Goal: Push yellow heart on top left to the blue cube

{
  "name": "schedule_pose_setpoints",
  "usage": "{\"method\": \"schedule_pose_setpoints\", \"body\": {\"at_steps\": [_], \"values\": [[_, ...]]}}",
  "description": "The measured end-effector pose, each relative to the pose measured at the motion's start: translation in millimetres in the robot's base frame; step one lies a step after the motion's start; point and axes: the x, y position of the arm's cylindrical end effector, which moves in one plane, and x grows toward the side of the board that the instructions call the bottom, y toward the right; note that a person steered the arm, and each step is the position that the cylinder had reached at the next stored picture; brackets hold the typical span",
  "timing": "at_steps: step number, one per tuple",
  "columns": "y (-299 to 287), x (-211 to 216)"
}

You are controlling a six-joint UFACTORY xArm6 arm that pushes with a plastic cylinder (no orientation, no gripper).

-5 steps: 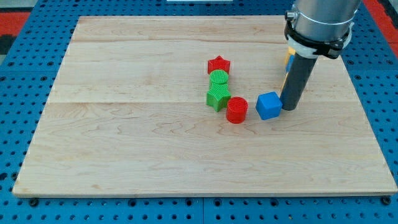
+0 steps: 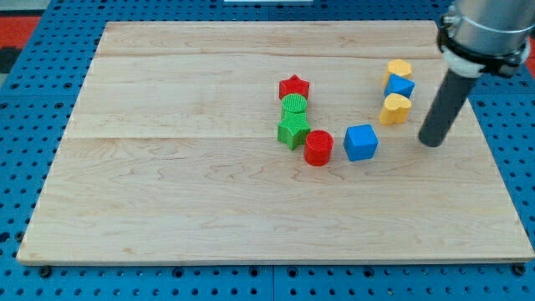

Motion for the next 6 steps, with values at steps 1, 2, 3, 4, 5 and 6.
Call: {"method": "schedule_pose_setpoints", "body": {"at_steps": [1, 2, 3, 4, 5, 6], "values": [[35.6, -21.7], [41.7, -46.9], [37.4, -62.8], [20.3, -74.0], [3.6, -76.9], [-10.0, -76.9]]}}
